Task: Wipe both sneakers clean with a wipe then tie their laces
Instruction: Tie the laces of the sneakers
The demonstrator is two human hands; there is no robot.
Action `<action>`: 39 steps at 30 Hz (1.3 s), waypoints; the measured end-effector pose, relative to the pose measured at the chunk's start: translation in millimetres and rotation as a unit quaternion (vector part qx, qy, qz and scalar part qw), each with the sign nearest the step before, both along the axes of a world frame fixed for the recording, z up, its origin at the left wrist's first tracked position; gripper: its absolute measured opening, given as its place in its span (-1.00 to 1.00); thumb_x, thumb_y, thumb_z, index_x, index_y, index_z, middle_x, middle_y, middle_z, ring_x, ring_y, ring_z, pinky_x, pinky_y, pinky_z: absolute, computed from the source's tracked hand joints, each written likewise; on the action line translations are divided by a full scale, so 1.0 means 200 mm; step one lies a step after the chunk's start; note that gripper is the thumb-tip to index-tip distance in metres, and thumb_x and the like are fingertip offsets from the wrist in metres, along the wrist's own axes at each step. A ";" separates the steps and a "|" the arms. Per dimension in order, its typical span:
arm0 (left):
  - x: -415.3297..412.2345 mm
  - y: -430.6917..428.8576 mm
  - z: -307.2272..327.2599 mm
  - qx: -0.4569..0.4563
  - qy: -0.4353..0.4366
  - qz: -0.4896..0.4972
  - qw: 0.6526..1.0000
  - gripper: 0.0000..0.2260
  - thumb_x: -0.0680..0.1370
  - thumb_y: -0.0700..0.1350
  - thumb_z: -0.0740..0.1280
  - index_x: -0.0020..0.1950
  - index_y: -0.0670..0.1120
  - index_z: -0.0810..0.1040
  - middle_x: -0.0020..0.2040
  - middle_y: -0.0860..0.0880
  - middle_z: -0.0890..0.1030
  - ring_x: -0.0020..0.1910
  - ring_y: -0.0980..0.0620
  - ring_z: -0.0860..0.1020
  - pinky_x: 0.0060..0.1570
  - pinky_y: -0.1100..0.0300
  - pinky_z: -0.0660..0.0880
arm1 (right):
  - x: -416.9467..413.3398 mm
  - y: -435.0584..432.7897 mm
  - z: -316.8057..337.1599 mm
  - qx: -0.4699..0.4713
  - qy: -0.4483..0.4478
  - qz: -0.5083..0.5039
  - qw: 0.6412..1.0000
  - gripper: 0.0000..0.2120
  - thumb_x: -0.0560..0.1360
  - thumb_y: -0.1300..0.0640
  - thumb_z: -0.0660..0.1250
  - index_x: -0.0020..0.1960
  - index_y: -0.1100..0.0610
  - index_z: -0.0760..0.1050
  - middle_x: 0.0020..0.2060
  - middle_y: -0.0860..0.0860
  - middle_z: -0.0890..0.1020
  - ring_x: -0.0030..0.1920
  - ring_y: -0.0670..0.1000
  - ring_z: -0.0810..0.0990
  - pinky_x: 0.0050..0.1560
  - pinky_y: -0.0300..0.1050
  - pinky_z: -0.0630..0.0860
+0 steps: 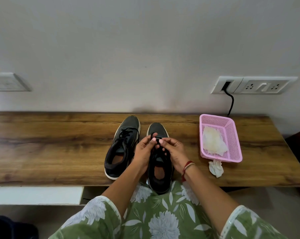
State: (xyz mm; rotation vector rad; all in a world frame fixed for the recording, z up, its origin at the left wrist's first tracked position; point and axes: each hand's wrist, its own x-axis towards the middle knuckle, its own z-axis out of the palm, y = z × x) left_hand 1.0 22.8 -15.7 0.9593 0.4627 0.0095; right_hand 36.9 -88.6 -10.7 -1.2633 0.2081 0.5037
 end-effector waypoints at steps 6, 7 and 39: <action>0.00 0.01 -0.03 0.129 -0.007 -0.023 0.991 -0.78 0.64 -0.20 0.16 0.09 -0.11 0.60 -0.29 0.05 0.55 -0.36 0.17 0.45 -0.23 0.34 0.48 | 0.00 0.00 -0.02 0.012 0.006 0.001 1.000 -0.72 0.52 0.37 0.23 0.18 0.17 0.50 -0.16 -0.02 0.60 -0.22 -0.14 0.51 -0.20 -0.31 0.45; 0.00 0.00 -0.03 0.123 -0.003 -0.019 0.992 -0.77 0.65 -0.19 0.15 0.07 -0.10 0.61 -0.29 0.06 0.55 -0.37 0.18 0.45 -0.24 0.33 0.49 | 0.01 0.00 -0.01 0.009 0.005 0.003 1.000 -0.72 0.52 0.37 0.22 0.19 0.15 0.50 -0.15 -0.04 0.60 -0.22 -0.14 0.50 -0.20 -0.31 0.43; 0.03 0.11 -0.06 0.480 -0.030 -0.151 0.864 -0.94 0.42 -0.17 0.48 -0.18 -0.04 0.62 -0.31 0.05 0.62 -0.30 0.15 0.55 -0.21 0.26 0.46 | 0.06 -0.06 -0.02 -0.027 0.036 0.061 0.997 -0.91 0.51 0.30 0.29 -0.10 0.21 0.57 -0.39 0.02 0.55 -0.42 -0.16 0.47 -0.39 -0.39 0.42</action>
